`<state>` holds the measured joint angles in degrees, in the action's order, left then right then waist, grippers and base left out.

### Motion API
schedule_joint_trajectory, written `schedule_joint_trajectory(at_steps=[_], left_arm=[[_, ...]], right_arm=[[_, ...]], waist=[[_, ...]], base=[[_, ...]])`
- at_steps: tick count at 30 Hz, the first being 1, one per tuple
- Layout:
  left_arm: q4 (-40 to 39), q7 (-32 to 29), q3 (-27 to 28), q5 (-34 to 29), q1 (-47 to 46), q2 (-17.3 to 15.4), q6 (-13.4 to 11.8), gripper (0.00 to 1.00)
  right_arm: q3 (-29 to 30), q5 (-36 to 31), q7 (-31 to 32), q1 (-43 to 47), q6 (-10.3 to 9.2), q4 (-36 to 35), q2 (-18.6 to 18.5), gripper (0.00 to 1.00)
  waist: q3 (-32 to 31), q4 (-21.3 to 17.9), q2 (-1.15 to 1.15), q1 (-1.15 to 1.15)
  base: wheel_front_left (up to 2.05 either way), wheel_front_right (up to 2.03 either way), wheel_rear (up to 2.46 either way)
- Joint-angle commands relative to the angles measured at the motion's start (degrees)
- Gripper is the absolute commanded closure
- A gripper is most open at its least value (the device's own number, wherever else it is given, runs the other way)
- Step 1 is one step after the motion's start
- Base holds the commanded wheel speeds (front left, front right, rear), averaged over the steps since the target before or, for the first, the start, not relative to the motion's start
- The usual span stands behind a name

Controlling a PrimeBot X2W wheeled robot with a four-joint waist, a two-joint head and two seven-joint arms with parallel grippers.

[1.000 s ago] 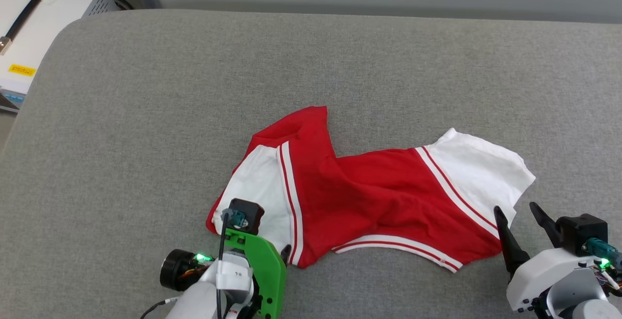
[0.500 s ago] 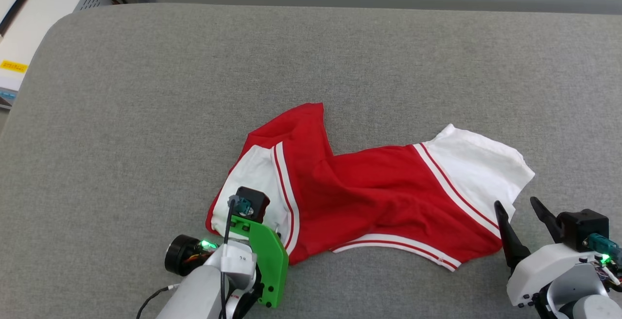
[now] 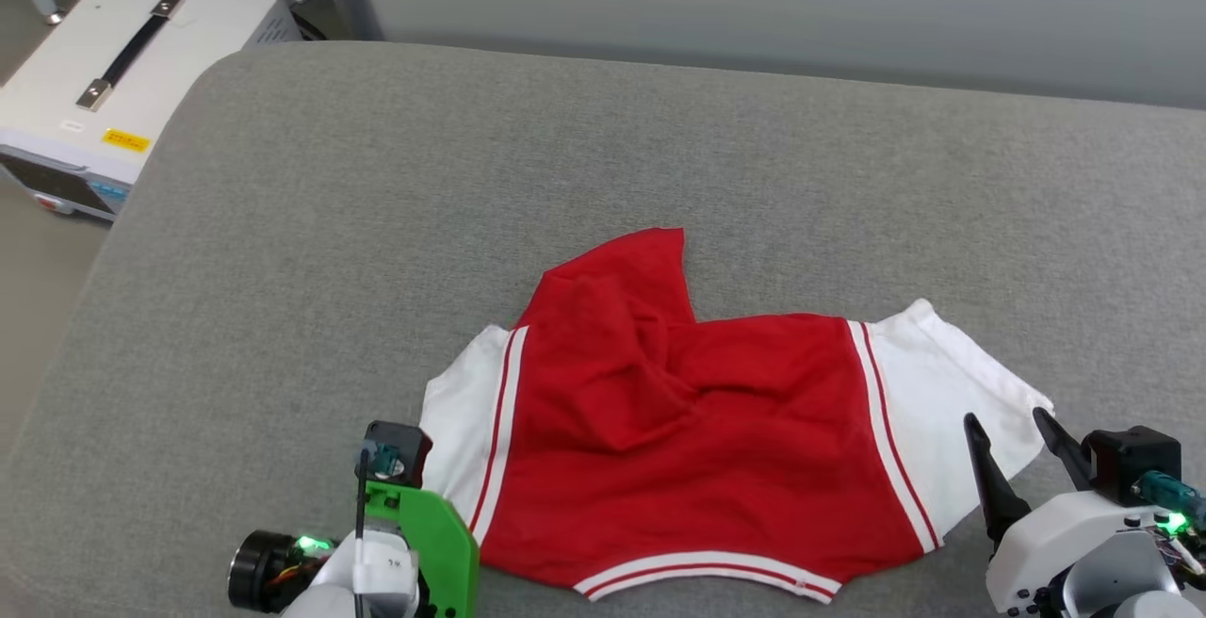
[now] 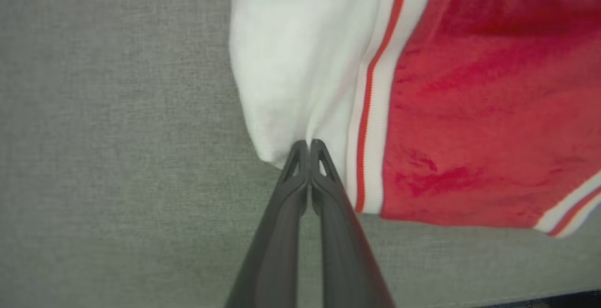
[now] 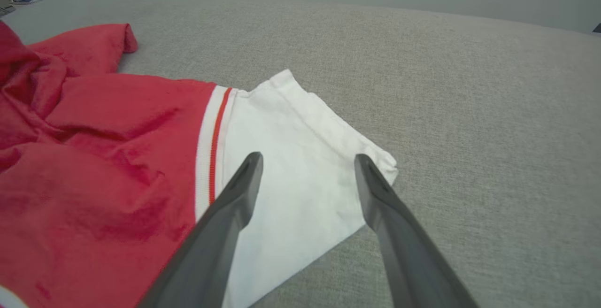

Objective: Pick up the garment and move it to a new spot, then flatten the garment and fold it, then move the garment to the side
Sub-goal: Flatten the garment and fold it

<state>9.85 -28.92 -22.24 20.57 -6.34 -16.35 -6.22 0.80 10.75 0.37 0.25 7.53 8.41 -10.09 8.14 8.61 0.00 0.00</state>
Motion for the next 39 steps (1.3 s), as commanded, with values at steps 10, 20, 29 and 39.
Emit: schedule_joint_trajectory(at_steps=[10, 20, 29, 39], left_arm=[[1.4, -0.6, -1.7, 0.0, 3.4, -0.3, -0.1, 0.83], [2.5, 12.8, 0.1, -0.9, -0.1, 1.3, -0.4, 0.0], [1.2, 30.8, 0.7, -3.6, -4.0, 1.3, 1.6, 0.0], [3.0, 41.7, -0.2, -5.7, -6.8, 2.1, 2.8, 0.0]], right_arm=[[-0.1, -0.3, 1.7, 0.8, -0.04, 1.1, 0.8, 0.0], [0.2, 0.1, 3.5, 0.9, -0.04, 0.1, -0.9, 0.0], [-3.7, 3.2, 13.0, -3.5, -0.04, -3.0, -9.2, 0.0], [-11.7, 11.5, 31.3, -13.7, -0.04, 1.5, -19.0, 0.0]], waist=[[-2.4, 3.2, 0.0, 0.0], [-2.4, 3.1, 0.0, 0.0], [-1.1, 6.2, 0.0, 0.0], [1.9, 10.6, 0.0, 0.0]], base=[[0.0, 0.0, 0.0], [0.0, 0.0, 0.0], [0.0, 0.0, 0.0], [0.0, 0.0, 0.0]])
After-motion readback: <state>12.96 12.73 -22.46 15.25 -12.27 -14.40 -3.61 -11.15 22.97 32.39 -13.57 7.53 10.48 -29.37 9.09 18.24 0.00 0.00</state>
